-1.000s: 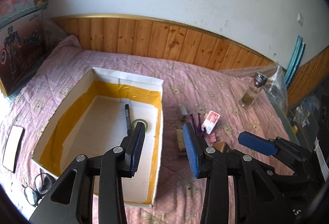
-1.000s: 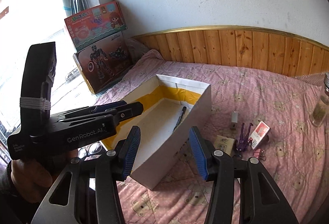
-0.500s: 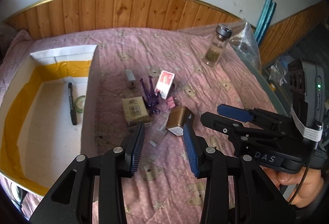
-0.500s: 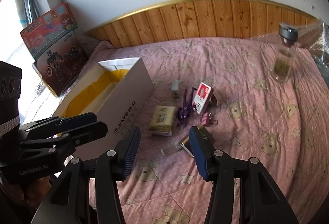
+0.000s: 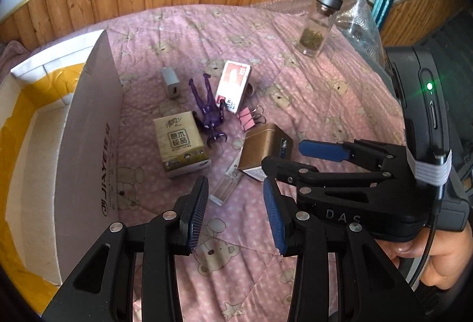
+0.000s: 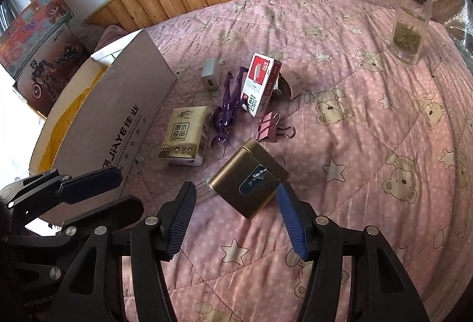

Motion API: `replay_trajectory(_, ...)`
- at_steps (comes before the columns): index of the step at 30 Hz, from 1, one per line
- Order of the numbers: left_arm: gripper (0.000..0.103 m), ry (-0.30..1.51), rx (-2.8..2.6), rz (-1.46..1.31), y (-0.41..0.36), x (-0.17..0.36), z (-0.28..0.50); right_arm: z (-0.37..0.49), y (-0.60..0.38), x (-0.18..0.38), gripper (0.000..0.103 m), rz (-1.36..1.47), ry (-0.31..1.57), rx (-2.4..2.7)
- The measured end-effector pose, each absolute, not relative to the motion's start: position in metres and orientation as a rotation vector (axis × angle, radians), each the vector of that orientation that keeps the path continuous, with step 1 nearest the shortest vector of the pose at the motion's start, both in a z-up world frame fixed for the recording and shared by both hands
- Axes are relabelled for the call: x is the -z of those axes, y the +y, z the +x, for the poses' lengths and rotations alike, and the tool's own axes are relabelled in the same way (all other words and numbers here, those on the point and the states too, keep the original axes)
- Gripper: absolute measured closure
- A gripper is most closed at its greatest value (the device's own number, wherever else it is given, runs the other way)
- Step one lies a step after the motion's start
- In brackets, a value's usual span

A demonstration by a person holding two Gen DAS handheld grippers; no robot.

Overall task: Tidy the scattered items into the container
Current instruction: 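Grasp the gold tin box with the right tool while the left tool grasps the clear tube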

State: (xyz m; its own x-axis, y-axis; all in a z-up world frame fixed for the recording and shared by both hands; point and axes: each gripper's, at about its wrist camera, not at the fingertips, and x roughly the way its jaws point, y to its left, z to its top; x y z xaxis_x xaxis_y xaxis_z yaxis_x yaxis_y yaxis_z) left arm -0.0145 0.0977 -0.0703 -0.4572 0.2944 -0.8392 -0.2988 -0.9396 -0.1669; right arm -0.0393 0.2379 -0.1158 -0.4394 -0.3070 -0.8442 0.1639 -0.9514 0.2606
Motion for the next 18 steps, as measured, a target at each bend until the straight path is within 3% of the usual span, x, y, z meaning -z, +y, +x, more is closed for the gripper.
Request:
replay_trajectory(6,0.062,-0.003,-2.397,-1.468,0.097,0.093,-0.03,-0.057,0.247,0.138,0.037,1.552,-0.364,2.375)
replay_trajectory(11,0.062,-0.001,-2.373,-1.501,0.103,0.109,-0.038,-0.068,0.251,0.159,0.041,1.606,-0.531,2.283)
replay_trajectory(18,0.062,0.024,-2.358,-1.514,0.113,0.128,-0.046,-0.07,0.256,0.144,0.047,1.556,-0.421,2.383)
